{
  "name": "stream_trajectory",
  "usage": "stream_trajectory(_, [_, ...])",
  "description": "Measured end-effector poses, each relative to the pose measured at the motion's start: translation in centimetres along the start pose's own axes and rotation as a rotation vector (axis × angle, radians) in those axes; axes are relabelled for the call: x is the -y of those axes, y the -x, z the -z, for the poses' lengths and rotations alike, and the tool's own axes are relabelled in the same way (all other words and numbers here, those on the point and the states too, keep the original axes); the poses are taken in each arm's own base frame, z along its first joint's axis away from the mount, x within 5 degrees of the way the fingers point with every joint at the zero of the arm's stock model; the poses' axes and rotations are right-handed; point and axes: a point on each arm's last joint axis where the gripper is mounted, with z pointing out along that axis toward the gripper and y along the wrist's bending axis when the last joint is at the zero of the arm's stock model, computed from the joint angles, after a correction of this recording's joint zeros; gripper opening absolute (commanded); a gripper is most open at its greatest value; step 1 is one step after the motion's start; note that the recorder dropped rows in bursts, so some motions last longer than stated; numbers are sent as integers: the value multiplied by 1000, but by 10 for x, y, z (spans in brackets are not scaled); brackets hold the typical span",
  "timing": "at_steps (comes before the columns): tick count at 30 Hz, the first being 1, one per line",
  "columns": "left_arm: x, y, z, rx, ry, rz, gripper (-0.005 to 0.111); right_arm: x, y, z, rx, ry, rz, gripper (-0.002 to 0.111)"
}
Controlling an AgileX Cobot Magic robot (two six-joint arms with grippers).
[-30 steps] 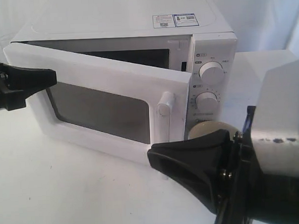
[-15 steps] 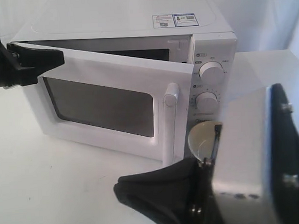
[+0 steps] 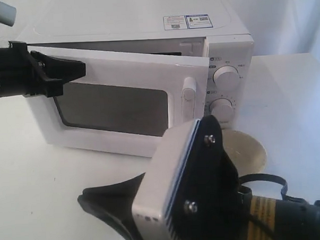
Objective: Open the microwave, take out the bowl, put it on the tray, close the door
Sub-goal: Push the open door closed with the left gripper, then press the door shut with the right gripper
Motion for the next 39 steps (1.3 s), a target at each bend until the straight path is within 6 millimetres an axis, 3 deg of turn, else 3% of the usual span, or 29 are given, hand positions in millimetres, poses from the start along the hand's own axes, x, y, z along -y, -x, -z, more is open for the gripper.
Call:
stream_trajectory(8, [-2,-5,0,-58,27,39,0,19,7,-3,112,-213,4,0])
stream_trajectory(14, [14,-2,11,-99,-68,78,0,38,5,-11,241,-428,16,0])
stream_trajectory(19, [28,2,24,-123,-95,101,0,47,-10,-27,340,-545,44,0])
stream_trajectory(26, [41,-8,39,-129,-85,114,0,63,-39,-59,268,-662,-14,0])
stream_trajectory(39, [43,-27,42,-163,-62,148,0,107,-36,-86,304,-810,-41,0])
